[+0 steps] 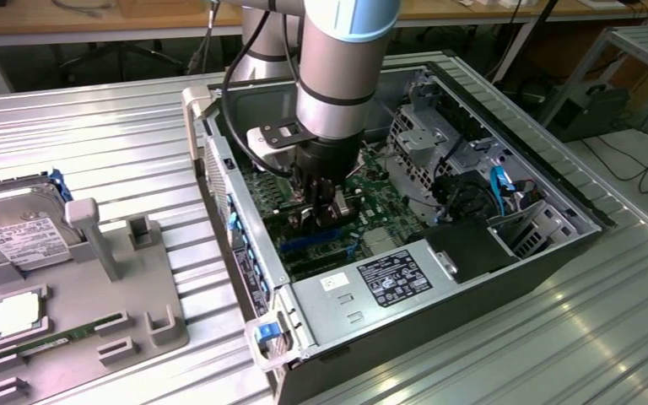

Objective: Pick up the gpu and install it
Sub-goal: 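Insert the gpu into the slot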

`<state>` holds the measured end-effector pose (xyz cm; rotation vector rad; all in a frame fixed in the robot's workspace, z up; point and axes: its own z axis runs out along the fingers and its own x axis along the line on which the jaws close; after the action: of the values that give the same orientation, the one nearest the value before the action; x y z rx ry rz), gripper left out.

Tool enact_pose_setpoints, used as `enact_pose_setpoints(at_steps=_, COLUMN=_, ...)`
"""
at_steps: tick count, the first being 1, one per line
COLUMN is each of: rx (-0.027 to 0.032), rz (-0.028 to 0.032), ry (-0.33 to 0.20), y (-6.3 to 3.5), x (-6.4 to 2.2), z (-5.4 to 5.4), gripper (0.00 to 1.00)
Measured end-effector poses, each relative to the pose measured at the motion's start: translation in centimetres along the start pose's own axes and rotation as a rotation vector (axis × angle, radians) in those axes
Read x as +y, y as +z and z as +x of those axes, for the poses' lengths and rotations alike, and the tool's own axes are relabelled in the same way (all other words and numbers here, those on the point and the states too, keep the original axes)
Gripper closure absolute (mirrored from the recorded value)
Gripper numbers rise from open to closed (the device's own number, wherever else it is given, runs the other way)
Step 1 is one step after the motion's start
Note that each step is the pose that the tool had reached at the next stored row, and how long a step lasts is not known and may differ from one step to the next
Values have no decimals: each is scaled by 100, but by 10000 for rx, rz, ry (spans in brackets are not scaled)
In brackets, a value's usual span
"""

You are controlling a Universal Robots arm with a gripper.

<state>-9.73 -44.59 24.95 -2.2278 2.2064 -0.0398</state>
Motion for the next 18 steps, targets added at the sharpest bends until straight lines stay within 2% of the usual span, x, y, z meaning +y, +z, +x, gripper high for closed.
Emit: enact_pose_setpoints(at_steps=18, rx=2, rz=-1, ry=73, y=0, x=0, z=35, gripper=72)
